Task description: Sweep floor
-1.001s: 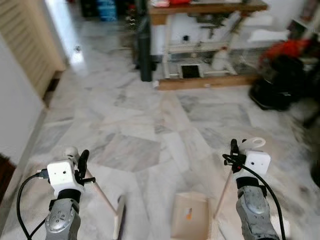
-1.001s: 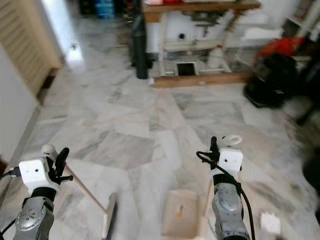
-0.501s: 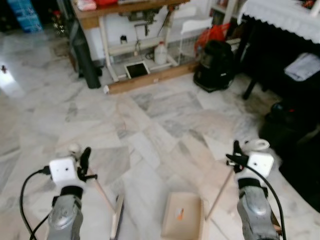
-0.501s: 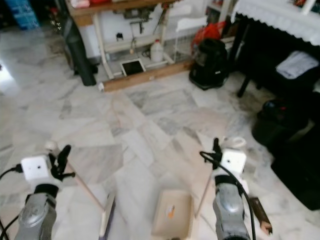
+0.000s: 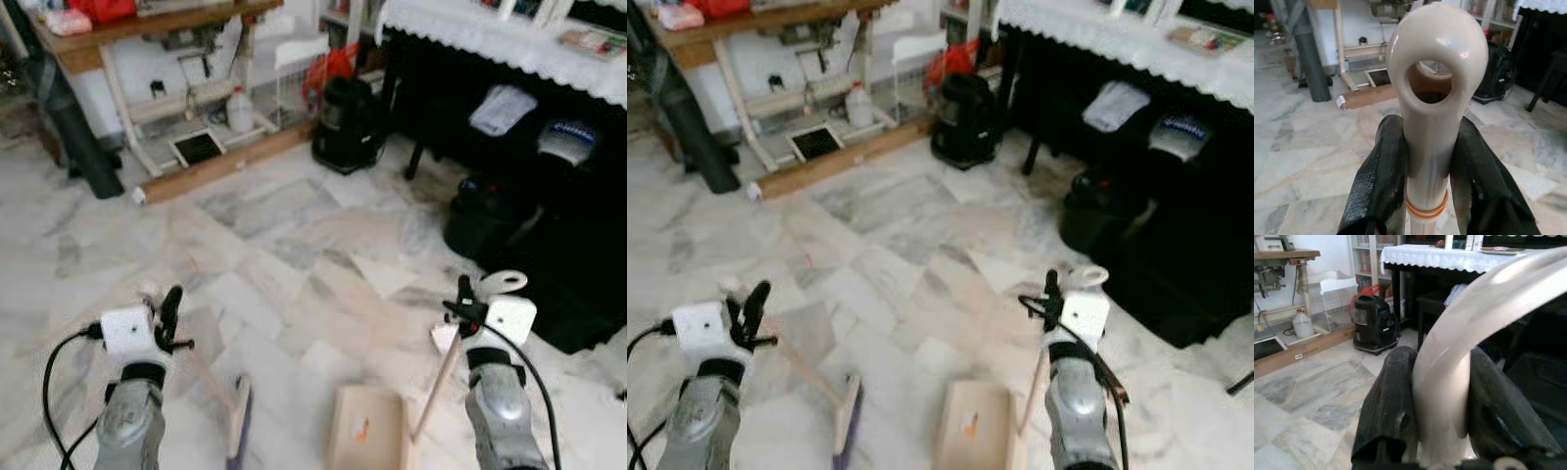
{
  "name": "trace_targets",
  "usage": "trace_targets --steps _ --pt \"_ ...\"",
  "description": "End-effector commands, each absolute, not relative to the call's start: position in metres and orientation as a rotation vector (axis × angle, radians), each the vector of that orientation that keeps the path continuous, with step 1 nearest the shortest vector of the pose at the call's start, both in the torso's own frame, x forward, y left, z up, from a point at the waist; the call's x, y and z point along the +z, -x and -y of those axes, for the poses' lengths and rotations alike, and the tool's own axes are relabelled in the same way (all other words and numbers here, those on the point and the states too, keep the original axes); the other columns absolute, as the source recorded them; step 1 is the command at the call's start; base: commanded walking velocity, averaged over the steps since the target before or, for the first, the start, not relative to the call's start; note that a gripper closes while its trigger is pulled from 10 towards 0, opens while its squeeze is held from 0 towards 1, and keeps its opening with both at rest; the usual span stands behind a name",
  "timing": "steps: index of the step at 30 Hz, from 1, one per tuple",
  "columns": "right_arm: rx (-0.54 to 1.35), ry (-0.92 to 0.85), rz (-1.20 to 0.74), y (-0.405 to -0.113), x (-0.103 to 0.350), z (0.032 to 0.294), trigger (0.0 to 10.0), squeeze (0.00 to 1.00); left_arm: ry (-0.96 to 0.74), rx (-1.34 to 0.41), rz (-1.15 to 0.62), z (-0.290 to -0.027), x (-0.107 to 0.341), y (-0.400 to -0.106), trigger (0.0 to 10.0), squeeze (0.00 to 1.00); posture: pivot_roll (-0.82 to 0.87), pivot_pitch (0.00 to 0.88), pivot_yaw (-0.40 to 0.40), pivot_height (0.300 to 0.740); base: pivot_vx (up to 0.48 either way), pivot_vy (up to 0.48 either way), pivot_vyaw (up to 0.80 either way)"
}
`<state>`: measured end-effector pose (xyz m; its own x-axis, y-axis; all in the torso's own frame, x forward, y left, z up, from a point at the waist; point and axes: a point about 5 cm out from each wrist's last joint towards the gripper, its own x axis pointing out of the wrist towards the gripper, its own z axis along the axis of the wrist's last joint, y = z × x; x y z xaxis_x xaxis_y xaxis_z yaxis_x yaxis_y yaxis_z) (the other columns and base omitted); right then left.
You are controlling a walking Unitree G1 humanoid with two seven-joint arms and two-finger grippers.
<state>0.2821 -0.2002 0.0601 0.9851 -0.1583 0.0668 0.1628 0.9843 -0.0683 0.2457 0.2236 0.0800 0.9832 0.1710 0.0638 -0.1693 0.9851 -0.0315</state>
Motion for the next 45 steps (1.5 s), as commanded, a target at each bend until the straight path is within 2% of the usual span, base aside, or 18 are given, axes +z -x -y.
trace_targets --steps 1,15,41,45 --pt "-0.176 0.071 0.097 -0.2852 0.0684 0.2046 10.0 0.0 0.021 0.161 0.072 -0.2218 0.0838 -0.2488 10.0 0.0 -0.03 0.086 0.028 0.74 0.0 0.48 -0.77" --pt "-0.178 0.071 0.097 -0.2847 0.0681 0.2054 10.0 0.0 0.022 0.155 0.082 -0.2206 0.0843 -0.249 10.0 0.0 -0.03 0.085 0.028 0.74 0.0 0.229 -0.77" --pt "-0.174 0.063 0.103 -0.2842 0.0684 0.2058 10.0 0.0 0.026 0.142 0.101 -0.2185 0.0866 -0.2488 10.0 0.0 -0.03 0.084 0.027 0.74 0.0 0.0 -0.77" --pt "-0.164 0.073 0.118 -0.284 0.0701 0.204 10.0 0.0 0.025 0.141 0.098 -0.2184 0.0864 -0.2489 10.0 0.0 -0.03 0.085 0.026 0.74 0.0 0.0 -0.15"
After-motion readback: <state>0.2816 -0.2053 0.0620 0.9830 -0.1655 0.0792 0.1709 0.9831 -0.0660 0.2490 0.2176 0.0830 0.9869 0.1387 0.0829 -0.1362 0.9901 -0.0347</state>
